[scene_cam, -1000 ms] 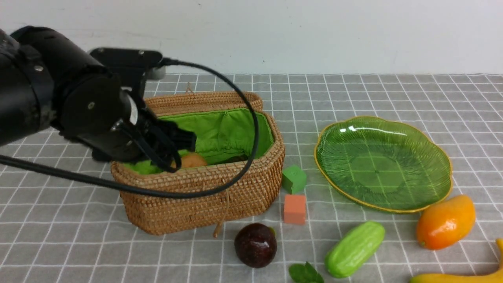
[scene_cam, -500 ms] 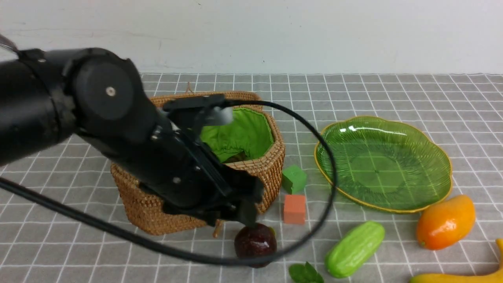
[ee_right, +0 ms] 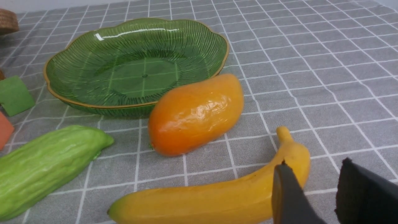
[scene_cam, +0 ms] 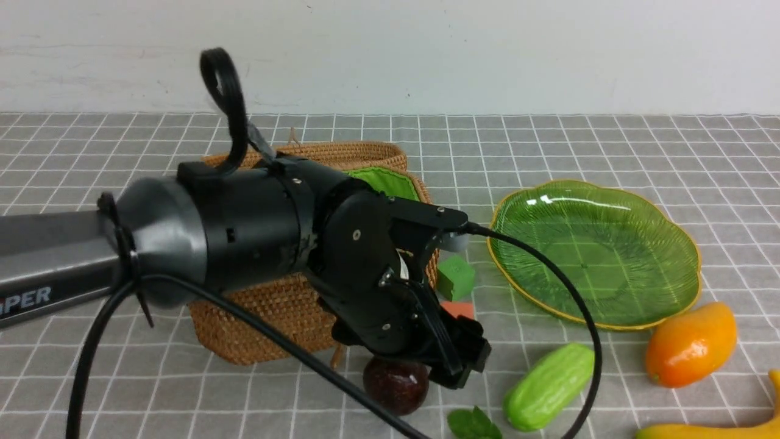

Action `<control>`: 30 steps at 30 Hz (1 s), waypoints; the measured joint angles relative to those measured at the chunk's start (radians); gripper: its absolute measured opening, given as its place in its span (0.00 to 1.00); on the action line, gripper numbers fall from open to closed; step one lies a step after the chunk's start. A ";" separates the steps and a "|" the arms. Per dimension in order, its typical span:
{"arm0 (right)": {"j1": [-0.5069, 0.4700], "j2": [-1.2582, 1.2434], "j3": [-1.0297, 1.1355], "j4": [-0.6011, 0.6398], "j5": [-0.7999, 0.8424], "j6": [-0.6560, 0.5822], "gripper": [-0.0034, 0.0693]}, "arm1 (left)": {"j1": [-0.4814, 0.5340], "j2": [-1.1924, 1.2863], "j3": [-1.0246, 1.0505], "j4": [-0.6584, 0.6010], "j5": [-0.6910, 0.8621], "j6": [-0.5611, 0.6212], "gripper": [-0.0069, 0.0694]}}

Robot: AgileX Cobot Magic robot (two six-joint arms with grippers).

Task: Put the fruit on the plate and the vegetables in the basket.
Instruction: Grab a mangosteen with your left arm and put it on the plate on the right

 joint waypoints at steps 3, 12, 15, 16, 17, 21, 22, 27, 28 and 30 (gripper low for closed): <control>0.000 0.000 0.000 0.000 0.000 0.000 0.38 | 0.000 0.000 -0.003 0.062 0.002 -0.037 0.95; 0.000 0.000 0.000 0.000 0.000 0.000 0.38 | 0.000 0.079 -0.007 0.126 0.005 -0.136 0.91; 0.000 0.000 0.000 0.000 0.000 0.000 0.38 | 0.000 0.113 -0.008 0.124 0.005 -0.137 0.87; 0.000 0.000 0.000 0.000 0.000 0.000 0.38 | 0.000 0.124 -0.008 0.124 0.005 -0.137 0.86; 0.000 0.000 0.000 0.000 0.000 0.000 0.38 | 0.000 0.132 -0.008 0.122 0.004 -0.133 0.84; 0.000 0.000 0.000 0.000 0.000 0.000 0.38 | 0.000 0.133 -0.011 0.122 0.001 -0.103 0.80; 0.000 0.000 0.000 0.000 0.000 0.000 0.38 | 0.000 0.133 -0.010 0.122 0.001 -0.101 0.80; 0.000 0.000 0.000 0.000 0.000 0.000 0.38 | 0.000 0.132 -0.043 0.093 0.037 -0.078 0.80; 0.000 0.000 0.000 0.000 0.000 0.000 0.38 | 0.000 0.128 -0.067 0.076 0.058 -0.071 0.80; 0.000 0.000 0.000 0.000 0.000 0.000 0.38 | 0.000 0.124 -0.098 0.056 0.079 -0.060 0.80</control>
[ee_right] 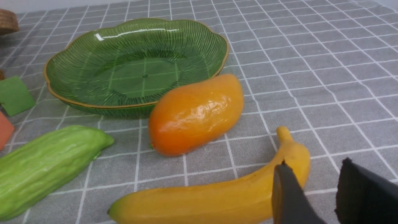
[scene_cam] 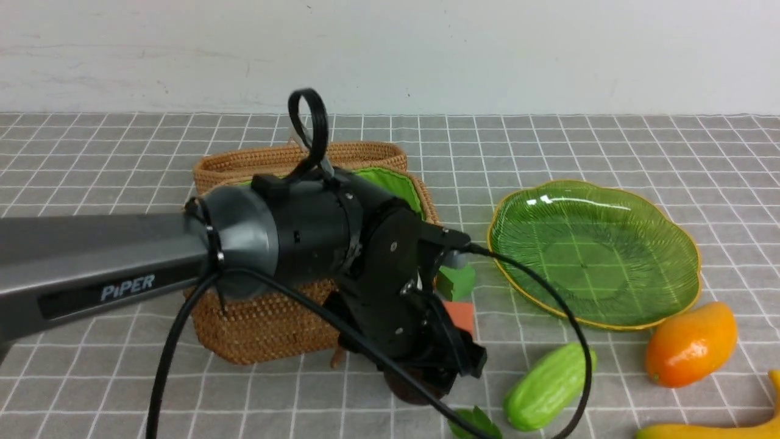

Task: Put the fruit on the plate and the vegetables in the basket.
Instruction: Grab a mangosteen with your left arm and put it on the plate on the right

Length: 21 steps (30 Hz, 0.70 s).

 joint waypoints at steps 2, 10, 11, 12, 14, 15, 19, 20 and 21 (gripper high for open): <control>0.000 0.000 0.000 0.000 0.000 0.000 0.38 | 0.000 -0.011 -0.069 -0.020 0.014 0.010 0.80; 0.000 0.000 0.000 0.000 0.000 0.000 0.38 | 0.000 0.037 -0.217 -0.028 -0.281 0.011 0.80; 0.000 0.000 0.000 0.000 0.000 0.000 0.38 | 0.000 0.075 -0.231 -0.032 -0.364 0.010 0.80; 0.000 0.000 0.000 0.000 0.000 0.000 0.38 | 0.000 0.100 -0.243 -0.039 -0.429 0.007 0.80; 0.000 0.000 0.000 0.000 0.000 0.000 0.38 | 0.000 0.167 -0.261 -0.065 -0.538 -0.008 0.80; 0.000 0.000 0.000 0.000 0.000 0.000 0.38 | 0.000 0.199 -0.266 -0.084 -0.580 -0.019 0.80; 0.000 0.000 0.000 0.000 0.000 0.000 0.38 | -0.001 0.282 -0.269 -0.143 -0.676 -0.042 0.80; 0.000 0.000 0.000 0.000 0.000 0.000 0.38 | -0.002 0.294 -0.269 -0.147 -0.689 -0.043 0.80; 0.000 0.000 0.000 0.000 0.000 0.000 0.38 | -0.002 0.297 -0.269 -0.149 -0.693 -0.043 0.80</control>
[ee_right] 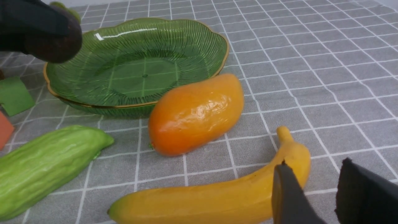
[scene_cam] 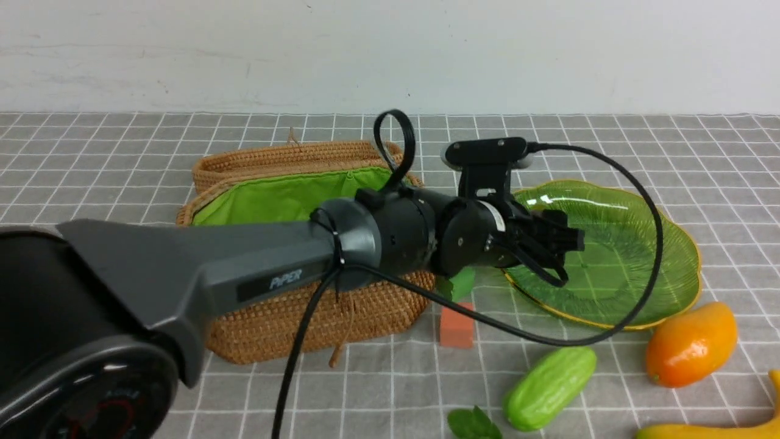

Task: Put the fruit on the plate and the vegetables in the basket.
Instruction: Grab a mangosteen with your left arm and put it on the plate on the right, then use the right arm to grab a mango and put it into the right plate

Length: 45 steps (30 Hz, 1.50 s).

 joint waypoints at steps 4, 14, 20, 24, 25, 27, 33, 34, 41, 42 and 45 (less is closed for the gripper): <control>0.000 0.000 0.000 0.000 0.000 0.000 0.38 | -0.001 0.013 -0.005 0.009 -0.025 0.001 0.80; 0.000 0.000 0.000 0.000 0.000 0.000 0.38 | -0.001 0.013 -0.008 0.037 0.027 0.003 0.90; 0.000 0.000 0.000 0.000 0.000 0.000 0.38 | -0.001 0.002 -0.008 0.038 0.096 0.003 0.88; 0.000 0.000 0.000 0.000 0.000 0.000 0.38 | 0.000 -0.050 -0.008 0.074 0.147 0.005 0.80; 0.000 0.000 0.000 0.000 0.000 0.000 0.38 | 0.001 -0.080 -0.008 0.090 0.171 0.012 0.77; 0.000 0.000 0.000 0.000 0.000 0.000 0.38 | 0.001 -0.132 -0.008 0.119 0.216 0.029 0.72; 0.000 0.000 0.000 0.000 0.000 0.000 0.38 | 0.001 -0.402 -0.008 0.273 0.503 0.090 0.47; 0.000 0.000 0.000 0.000 0.000 0.000 0.38 | 0.001 -0.443 -0.008 0.305 0.556 0.092 0.42; 0.000 0.000 0.000 0.000 0.000 0.000 0.38 | 0.001 -0.786 -0.008 0.448 0.963 0.026 0.11; 0.000 0.000 0.000 0.000 0.000 0.000 0.38 | 0.001 -0.837 -0.007 0.459 1.014 0.001 0.08; 0.000 0.000 0.000 0.000 0.000 0.000 0.38 | 0.001 -1.001 0.056 0.475 1.137 -0.064 0.07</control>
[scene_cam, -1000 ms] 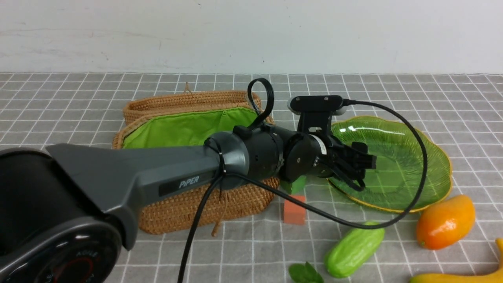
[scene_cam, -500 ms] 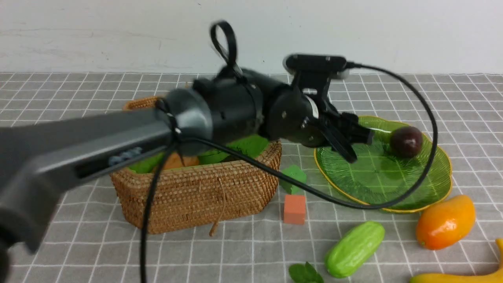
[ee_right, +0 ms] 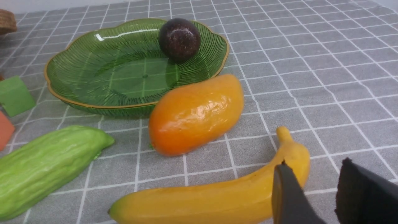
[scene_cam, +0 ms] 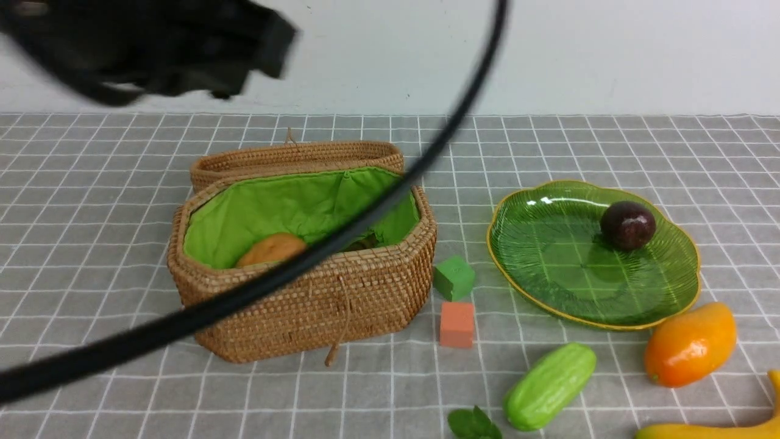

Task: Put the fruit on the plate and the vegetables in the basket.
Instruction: Use the right arm to grab a mango and put it into the right plate

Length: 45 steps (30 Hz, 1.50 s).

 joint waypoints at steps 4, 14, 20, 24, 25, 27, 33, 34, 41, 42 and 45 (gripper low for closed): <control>0.000 0.000 0.000 0.000 0.000 0.000 0.38 | 0.000 -0.207 0.191 0.002 0.023 -0.074 0.07; 0.000 0.000 0.000 0.000 0.000 0.000 0.38 | 0.000 -0.759 0.866 0.002 -0.418 -0.311 0.07; 0.000 0.000 0.000 0.000 0.000 0.000 0.38 | 0.000 -0.800 0.994 0.007 -0.559 -0.463 0.07; 0.000 0.000 0.000 0.000 0.000 0.000 0.38 | 0.000 -0.798 1.001 0.014 -0.567 -0.481 0.07; 0.000 0.000 0.000 0.000 0.000 0.000 0.38 | 0.000 -0.798 1.001 0.014 -0.565 -0.483 0.07; 0.000 0.000 0.000 0.000 0.000 0.000 0.38 | 0.000 -0.798 1.001 0.014 -0.565 -0.484 0.07; 0.000 0.000 0.000 0.000 0.000 0.000 0.38 | 0.000 -0.798 1.001 0.016 -0.560 -0.485 0.07; 0.000 0.000 0.000 0.000 0.000 0.000 0.38 | 0.000 -0.798 1.001 0.017 -0.562 -0.485 0.07; 0.000 0.000 0.000 0.000 0.000 0.000 0.38 | 0.001 -0.797 1.015 0.165 -0.664 -0.486 0.07; 0.000 0.000 0.000 0.000 0.000 0.000 0.38 | 0.010 -0.795 1.018 0.198 -0.681 -0.486 0.07; 0.000 0.000 0.000 0.000 0.000 0.000 0.38 | 0.090 -0.789 1.023 0.221 -0.719 -0.468 0.07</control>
